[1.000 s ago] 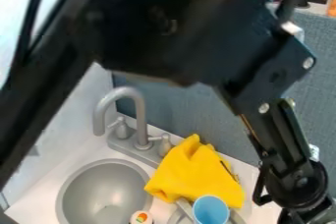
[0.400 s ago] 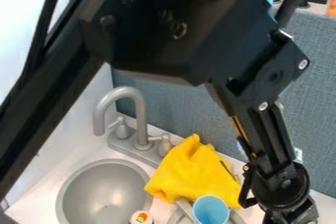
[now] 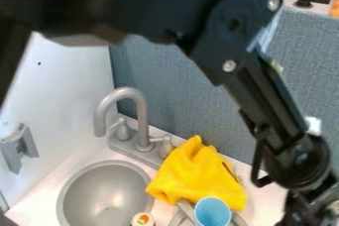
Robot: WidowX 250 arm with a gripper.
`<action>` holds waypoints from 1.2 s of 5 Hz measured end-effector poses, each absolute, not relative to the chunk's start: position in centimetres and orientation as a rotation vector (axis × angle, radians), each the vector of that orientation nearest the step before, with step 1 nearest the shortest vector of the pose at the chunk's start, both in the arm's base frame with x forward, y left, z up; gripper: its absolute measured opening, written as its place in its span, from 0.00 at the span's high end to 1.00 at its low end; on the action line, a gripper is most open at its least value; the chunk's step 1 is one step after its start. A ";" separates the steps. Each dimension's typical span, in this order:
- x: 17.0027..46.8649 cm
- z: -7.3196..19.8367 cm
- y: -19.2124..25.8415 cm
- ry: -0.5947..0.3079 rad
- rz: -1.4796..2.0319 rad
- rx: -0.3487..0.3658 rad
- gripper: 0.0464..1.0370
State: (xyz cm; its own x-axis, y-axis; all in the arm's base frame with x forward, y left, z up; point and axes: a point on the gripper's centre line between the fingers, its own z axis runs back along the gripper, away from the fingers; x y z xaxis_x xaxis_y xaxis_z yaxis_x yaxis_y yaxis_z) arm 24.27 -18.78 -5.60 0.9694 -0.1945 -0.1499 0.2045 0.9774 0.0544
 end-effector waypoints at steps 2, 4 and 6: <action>27.6 -3.1 -24.4 0.090 -0.327 0.033 0.54; 28.2 -5.9 -25.2 0.171 -0.347 0.080 0.54; 28.4 -8.5 -25.7 0.231 -0.364 0.090 0.54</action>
State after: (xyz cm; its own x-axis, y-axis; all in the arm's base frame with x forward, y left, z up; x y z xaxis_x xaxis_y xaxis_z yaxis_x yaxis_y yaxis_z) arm 28.40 -25.73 -8.49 0.9085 -0.3421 -0.2400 0.3626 0.9308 0.0456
